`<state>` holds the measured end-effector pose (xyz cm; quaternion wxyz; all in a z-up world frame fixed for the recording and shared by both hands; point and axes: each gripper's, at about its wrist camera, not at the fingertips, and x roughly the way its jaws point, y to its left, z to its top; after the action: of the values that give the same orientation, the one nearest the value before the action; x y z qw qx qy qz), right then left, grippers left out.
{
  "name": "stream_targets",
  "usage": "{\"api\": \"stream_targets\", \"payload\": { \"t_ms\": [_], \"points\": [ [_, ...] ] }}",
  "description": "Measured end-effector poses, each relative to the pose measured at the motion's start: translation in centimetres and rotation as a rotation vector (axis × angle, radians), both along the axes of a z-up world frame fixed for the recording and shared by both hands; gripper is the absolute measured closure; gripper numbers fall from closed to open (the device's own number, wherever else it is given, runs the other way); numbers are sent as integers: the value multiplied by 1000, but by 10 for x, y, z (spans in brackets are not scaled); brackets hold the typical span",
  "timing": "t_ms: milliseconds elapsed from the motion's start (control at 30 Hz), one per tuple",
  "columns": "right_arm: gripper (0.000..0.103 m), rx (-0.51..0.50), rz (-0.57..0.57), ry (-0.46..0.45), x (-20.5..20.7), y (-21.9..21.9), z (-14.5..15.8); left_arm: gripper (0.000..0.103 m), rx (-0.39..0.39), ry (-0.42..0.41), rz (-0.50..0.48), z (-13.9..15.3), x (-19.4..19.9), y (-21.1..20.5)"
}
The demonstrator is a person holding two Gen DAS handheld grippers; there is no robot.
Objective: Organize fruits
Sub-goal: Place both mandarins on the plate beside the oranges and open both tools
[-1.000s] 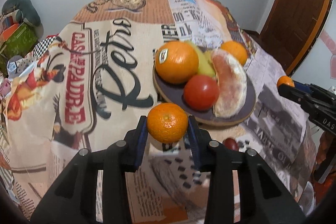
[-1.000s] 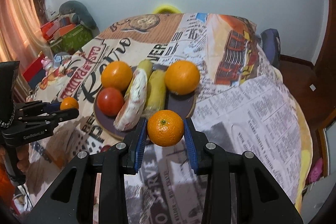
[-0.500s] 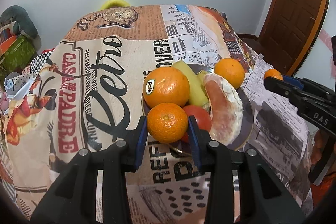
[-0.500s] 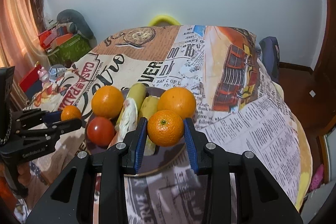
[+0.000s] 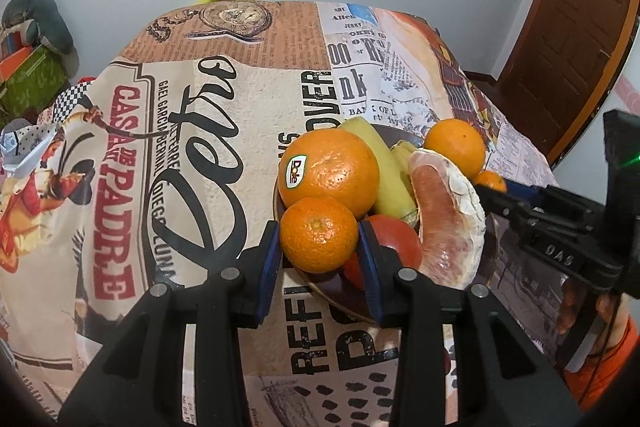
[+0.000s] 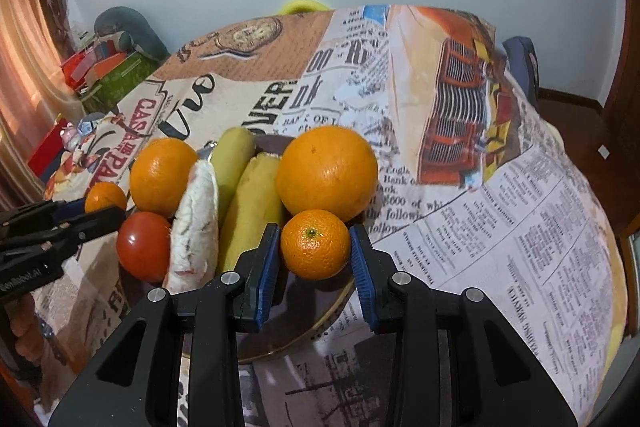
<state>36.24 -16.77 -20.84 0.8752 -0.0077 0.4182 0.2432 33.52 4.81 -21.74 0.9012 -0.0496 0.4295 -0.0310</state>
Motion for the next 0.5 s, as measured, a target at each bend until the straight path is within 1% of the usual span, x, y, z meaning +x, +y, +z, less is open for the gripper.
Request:
{"api": "stream_targets", "payload": {
  "t_ms": [133, 200, 267, 333, 500],
  "points": [
    [71, 2, -5, 0, 0, 0, -2, 65, -2, 1, -2, -1, 0, 0],
    [71, 7, -7, 5, 1, 0, -3, 61, -3, 2, 1, -1, 0, 1],
    [68, 6, -10, 8, 1, -1, -2, 57, 3, 1, 5, 0, 0, 2],
    [61, -3, -16, -6, -1, -1, 0, 57, 2, 2, 4, 0, 0, 2],
    [60, -2, -13, -26, -9, -4, 11, 54, 10, -13, 0, 8, -8, 0]
  ]
}}
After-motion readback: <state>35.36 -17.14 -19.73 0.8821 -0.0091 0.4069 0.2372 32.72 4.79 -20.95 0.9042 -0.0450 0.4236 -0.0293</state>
